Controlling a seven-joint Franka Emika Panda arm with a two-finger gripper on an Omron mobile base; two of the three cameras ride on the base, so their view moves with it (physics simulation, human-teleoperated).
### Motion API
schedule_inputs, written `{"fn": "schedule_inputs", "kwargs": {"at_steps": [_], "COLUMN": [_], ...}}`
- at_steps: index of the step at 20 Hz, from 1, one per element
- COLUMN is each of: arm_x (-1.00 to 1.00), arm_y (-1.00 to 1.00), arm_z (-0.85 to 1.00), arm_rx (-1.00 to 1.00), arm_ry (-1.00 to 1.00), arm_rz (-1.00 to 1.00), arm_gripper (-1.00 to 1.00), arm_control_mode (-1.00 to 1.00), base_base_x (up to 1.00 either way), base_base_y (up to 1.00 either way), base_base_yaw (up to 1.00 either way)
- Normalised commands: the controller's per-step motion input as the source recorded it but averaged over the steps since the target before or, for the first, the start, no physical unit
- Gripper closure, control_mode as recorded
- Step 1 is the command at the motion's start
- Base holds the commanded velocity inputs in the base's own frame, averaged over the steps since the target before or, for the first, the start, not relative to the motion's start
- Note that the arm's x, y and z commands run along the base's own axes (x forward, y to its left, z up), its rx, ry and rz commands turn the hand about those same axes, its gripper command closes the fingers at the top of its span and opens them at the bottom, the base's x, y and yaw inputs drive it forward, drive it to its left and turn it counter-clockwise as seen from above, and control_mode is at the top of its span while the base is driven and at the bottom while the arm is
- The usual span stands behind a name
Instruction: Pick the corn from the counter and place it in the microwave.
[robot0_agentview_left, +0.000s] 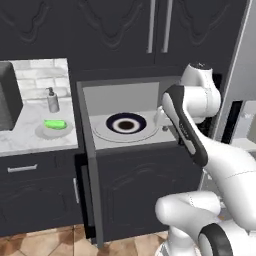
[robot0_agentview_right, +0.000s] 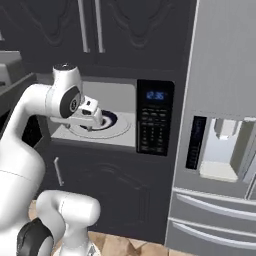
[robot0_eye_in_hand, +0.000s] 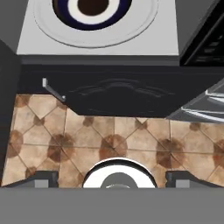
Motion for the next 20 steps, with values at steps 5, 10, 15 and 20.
{"fn": "schedule_inputs", "kwargs": {"at_steps": [5, 10, 15, 20], "arm_x": [0.0, 0.0, 0.0, 0.0], "arm_y": [0.0, 0.0, 0.0, 0.0], "arm_z": [0.0, 0.0, 0.0, 0.0], "arm_rx": [0.0, 0.0, 0.0, 0.0], "arm_ry": [0.0, 0.0, 0.0, 0.0], "arm_rz": [0.0, 0.0, 0.0, 0.0], "arm_gripper": [-1.0, -1.0, -1.0, -1.0], "arm_control_mode": [1.0, 1.0, 1.0, 1.0], "base_base_x": [-1.0, -1.0, -1.0, -0.42], "base_base_y": [0.0, 0.28, 0.91, 1.0], "base_base_yaw": [0.0, 0.0, 0.0, -0.07]}}
